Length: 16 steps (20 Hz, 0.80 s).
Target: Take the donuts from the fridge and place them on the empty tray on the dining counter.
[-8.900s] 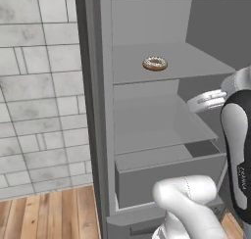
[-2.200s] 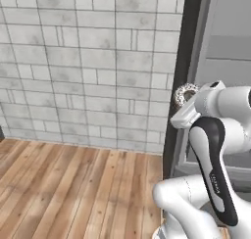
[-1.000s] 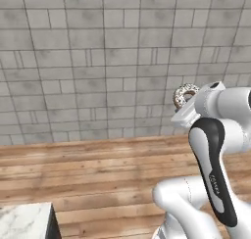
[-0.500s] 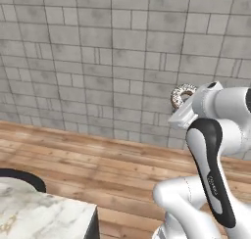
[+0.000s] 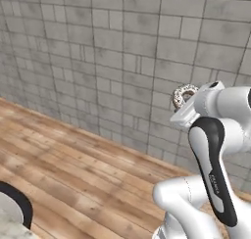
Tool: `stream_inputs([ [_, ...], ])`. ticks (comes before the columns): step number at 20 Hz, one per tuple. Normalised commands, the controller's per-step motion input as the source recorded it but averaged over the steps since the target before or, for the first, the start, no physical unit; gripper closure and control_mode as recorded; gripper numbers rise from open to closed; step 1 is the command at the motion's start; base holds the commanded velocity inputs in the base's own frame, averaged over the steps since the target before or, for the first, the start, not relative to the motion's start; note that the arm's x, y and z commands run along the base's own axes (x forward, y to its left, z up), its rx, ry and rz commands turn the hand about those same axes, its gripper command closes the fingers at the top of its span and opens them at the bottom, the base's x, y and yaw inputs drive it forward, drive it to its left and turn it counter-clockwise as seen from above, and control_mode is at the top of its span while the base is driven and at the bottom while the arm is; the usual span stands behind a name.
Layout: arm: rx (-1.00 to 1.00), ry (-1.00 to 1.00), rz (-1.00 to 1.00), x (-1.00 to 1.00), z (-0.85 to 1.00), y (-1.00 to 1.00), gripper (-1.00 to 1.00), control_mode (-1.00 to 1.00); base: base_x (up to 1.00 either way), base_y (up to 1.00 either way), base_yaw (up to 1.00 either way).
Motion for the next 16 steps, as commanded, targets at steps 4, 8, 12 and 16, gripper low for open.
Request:
stream_inputs([
  [4, 0.00, 0.00, 0.00, 0.00, 0.00, 0.00, 1.00, 1.00, 0.86, -0.09, 0.79],
  [8, 0.00, 0.00, 0.00, 0.00, 0.00, 0.00, 1.00, 1.00, 0.94, -0.13, 0.78],
  [12, 0.00, 0.00, 0.00, 0.00, 0.00, 0.00, 1.00, 1.00, 1.00, -0.16, 0.69],
  [16, 0.00, 0.00, 0.00, 0.00, 0.00, 0.00, 1.00, 1.00, 1.00, -0.40, 0.53],
])
